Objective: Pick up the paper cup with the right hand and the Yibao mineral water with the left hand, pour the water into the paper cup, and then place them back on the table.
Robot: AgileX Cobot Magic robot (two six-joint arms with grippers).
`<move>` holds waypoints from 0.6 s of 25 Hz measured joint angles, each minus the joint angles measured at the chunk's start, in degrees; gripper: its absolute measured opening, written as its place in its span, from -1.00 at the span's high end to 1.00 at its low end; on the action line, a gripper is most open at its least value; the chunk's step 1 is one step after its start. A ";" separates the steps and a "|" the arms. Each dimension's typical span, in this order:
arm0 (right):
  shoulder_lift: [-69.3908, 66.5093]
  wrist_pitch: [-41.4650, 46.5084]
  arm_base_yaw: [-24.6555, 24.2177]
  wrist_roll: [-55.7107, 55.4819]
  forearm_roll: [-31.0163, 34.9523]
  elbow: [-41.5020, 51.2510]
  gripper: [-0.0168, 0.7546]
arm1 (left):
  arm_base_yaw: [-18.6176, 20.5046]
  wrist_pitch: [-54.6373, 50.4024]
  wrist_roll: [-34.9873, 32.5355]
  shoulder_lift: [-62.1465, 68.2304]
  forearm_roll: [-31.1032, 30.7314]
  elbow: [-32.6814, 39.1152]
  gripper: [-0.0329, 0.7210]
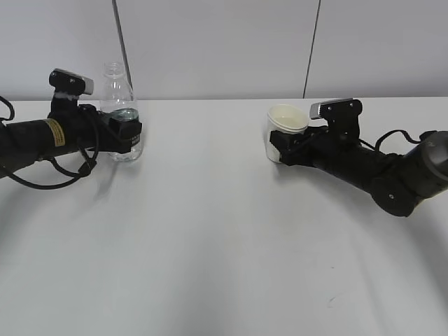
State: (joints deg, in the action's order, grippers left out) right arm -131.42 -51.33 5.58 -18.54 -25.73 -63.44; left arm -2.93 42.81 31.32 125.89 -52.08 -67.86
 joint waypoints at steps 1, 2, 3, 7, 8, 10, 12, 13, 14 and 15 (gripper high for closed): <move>0.00 0.00 0.00 0.00 0.00 0.00 -0.37 | 0.00 0.00 0.00 0.00 0.00 0.00 0.09; 0.00 0.00 0.00 0.12 0.00 0.00 -0.39 | 0.00 0.00 0.00 0.00 0.00 0.00 0.09; 0.00 0.00 0.00 0.12 0.00 0.00 -0.41 | 0.00 0.00 0.00 0.00 0.00 0.00 0.09; 0.00 0.00 0.00 0.12 0.00 0.00 -0.63 | 0.00 0.00 0.00 0.00 0.00 0.00 0.09; 0.00 0.00 0.00 0.12 0.00 0.00 -0.67 | 0.00 0.00 0.00 0.00 0.00 0.00 0.09; 0.00 0.00 0.00 0.12 0.00 0.00 -0.72 | 0.00 0.00 0.00 0.00 0.00 0.00 0.09; 0.00 -0.04 0.00 0.12 0.00 0.00 -0.73 | 0.00 0.00 0.00 0.00 0.00 0.00 0.09; 0.00 -0.14 0.00 0.12 0.00 0.25 -0.73 | 0.00 0.00 0.00 0.00 0.00 0.00 0.09; 0.00 -0.40 0.00 0.12 0.00 0.37 -0.74 | 0.00 0.00 0.00 0.00 0.00 0.00 0.09; 0.00 -0.40 0.00 0.12 0.00 0.52 -0.74 | 0.00 0.00 0.00 0.00 0.00 0.00 0.09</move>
State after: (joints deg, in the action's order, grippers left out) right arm -131.42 -51.73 5.58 -18.41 -25.73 -62.92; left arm -2.93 42.81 31.32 125.89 -52.08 -67.86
